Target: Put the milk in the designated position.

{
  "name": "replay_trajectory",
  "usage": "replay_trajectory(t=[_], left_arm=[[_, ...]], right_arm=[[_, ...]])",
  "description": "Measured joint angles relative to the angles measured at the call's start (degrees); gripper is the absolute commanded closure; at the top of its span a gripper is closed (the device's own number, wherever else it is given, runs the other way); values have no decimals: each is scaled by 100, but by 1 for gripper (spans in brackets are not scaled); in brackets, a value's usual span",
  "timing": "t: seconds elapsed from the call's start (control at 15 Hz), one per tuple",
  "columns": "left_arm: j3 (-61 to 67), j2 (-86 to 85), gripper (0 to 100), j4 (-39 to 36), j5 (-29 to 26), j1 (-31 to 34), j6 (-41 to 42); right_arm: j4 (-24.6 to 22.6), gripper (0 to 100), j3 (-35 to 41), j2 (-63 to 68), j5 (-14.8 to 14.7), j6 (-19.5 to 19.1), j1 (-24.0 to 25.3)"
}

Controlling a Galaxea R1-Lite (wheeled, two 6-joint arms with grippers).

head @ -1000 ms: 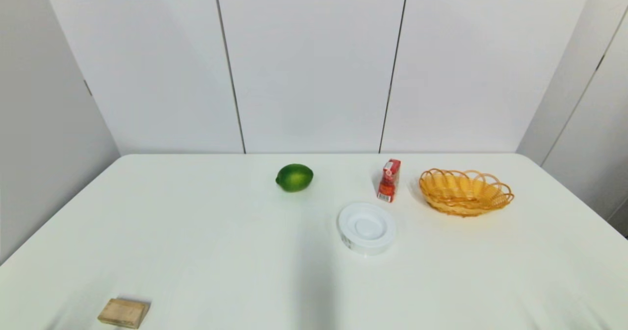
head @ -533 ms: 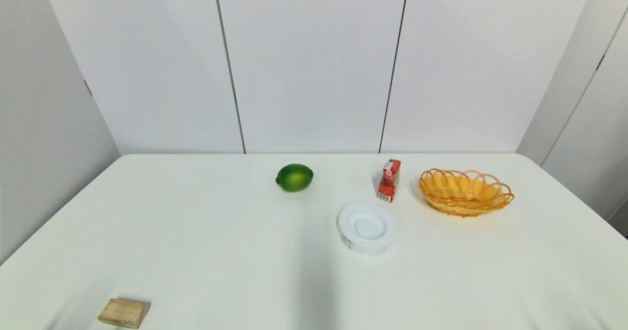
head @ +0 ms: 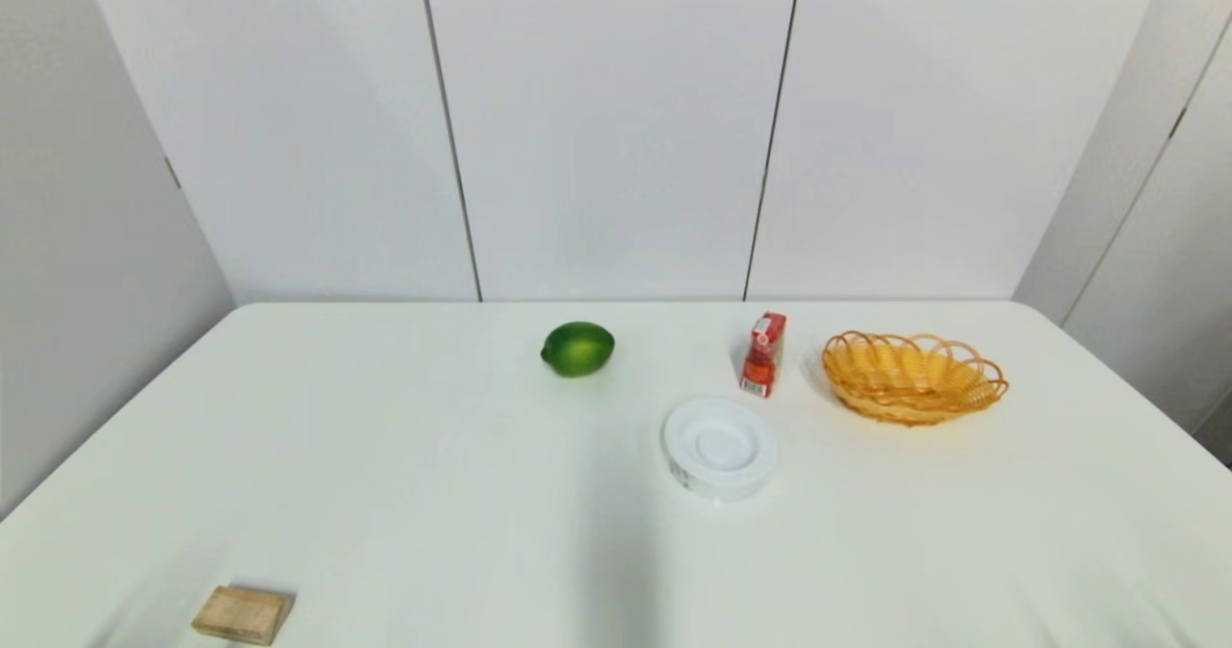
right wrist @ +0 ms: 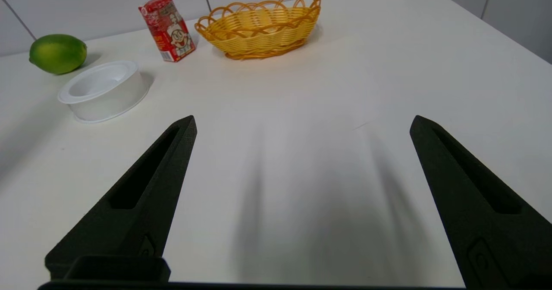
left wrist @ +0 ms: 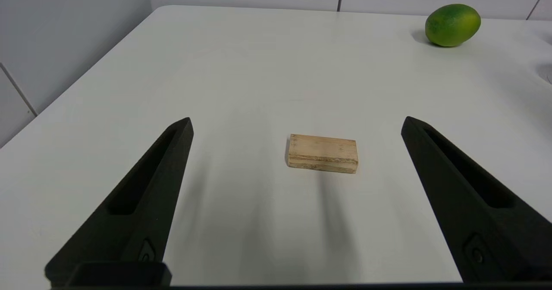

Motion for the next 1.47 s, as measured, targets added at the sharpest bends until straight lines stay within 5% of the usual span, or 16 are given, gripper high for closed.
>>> replay_trajectory(t=[1.47], left_arm=[[0,6,0,0,0,0,0]], right_arm=[[-15,0,0,0,-54,177,0]])
